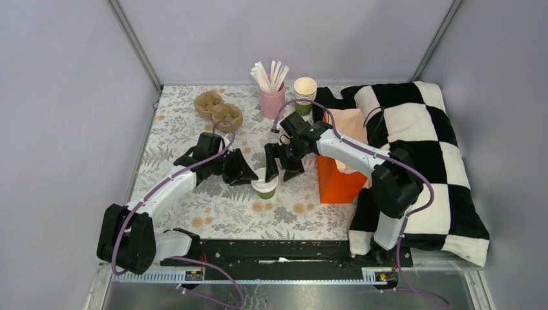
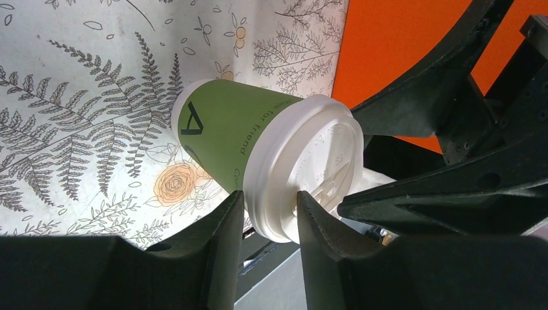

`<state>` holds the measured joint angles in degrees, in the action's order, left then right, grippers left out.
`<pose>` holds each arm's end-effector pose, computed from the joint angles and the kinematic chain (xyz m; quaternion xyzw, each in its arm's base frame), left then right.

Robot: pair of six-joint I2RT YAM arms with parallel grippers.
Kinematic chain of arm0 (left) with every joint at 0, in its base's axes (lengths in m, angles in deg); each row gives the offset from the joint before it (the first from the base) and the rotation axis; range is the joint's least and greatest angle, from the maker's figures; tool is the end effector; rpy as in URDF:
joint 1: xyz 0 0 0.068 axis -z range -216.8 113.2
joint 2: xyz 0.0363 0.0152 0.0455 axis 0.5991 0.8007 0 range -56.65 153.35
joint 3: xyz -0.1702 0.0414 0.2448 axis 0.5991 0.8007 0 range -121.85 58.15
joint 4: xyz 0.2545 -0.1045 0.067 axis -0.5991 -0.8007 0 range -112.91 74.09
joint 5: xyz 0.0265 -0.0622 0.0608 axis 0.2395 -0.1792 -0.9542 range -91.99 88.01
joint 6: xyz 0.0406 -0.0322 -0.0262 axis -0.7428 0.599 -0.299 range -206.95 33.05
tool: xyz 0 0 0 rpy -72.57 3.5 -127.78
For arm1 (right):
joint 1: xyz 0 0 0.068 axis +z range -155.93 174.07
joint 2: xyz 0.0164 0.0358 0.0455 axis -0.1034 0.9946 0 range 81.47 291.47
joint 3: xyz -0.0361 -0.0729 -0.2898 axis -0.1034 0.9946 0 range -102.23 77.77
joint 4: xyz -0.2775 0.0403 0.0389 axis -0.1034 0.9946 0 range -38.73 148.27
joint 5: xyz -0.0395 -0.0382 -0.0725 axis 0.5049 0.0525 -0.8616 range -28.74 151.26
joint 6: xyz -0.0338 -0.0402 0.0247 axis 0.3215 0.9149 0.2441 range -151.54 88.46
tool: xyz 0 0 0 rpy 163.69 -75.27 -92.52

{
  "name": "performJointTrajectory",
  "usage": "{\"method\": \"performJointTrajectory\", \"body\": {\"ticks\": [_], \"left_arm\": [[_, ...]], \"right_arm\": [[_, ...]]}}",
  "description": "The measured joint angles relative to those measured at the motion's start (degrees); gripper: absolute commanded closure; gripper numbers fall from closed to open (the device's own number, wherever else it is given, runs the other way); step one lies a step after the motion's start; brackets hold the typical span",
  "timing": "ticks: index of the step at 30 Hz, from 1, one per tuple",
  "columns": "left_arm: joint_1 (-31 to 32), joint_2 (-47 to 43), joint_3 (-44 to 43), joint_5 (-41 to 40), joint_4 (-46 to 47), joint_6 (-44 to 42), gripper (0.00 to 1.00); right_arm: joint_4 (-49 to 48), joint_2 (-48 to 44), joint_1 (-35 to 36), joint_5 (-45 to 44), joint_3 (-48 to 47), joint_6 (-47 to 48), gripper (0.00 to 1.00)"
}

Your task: Pack the takeout coffee

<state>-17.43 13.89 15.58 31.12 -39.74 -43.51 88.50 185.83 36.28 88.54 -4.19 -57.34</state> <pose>0.2326 -0.1059 0.2316 -0.0977 0.9053 -0.3932 0.1274 0.2979 0.2960 0.2549 -0.1951 0.9195 0.3310 0.0836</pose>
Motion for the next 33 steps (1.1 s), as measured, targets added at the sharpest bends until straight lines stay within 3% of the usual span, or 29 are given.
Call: {"method": "performJointTrajectory", "body": {"ticks": [6,12,15,21,26,29,33], "left_arm": [[-0.02,0.07,0.07,0.35,0.44,-0.02,0.63],[-0.02,0.09,0.48,0.42,0.92,-0.02,0.64],[-0.02,0.07,1.11,0.92,1.7,0.04,0.64],[-0.02,0.02,1.46,1.22,2.51,0.11,0.64],[-0.02,0.0,1.42,1.27,2.47,0.13,0.64],[-0.02,0.0,1.29,1.25,2.32,0.11,0.64],[-0.02,0.0,1.29,1.22,2.25,0.11,0.64]], "right_arm": [[-2.95,-0.9,-1.03,4.2,2.99,-0.17,0.3],[-8.04,-1.42,-1.03,7.17,7.39,-0.66,0.33],[-10.38,-2.43,-1.03,7.45,9.53,-0.79,0.32],[-8.98,-3.67,-1.03,5.05,9.18,-0.11,0.19],[-6.67,-5.84,-1.03,3.85,8.39,0.33,0.17],[-7.69,-8.35,-1.03,4.15,10.08,0.33,0.21],[-8.94,-9.35,-0.5,3.69,11.58,0.48,0.35]]}}
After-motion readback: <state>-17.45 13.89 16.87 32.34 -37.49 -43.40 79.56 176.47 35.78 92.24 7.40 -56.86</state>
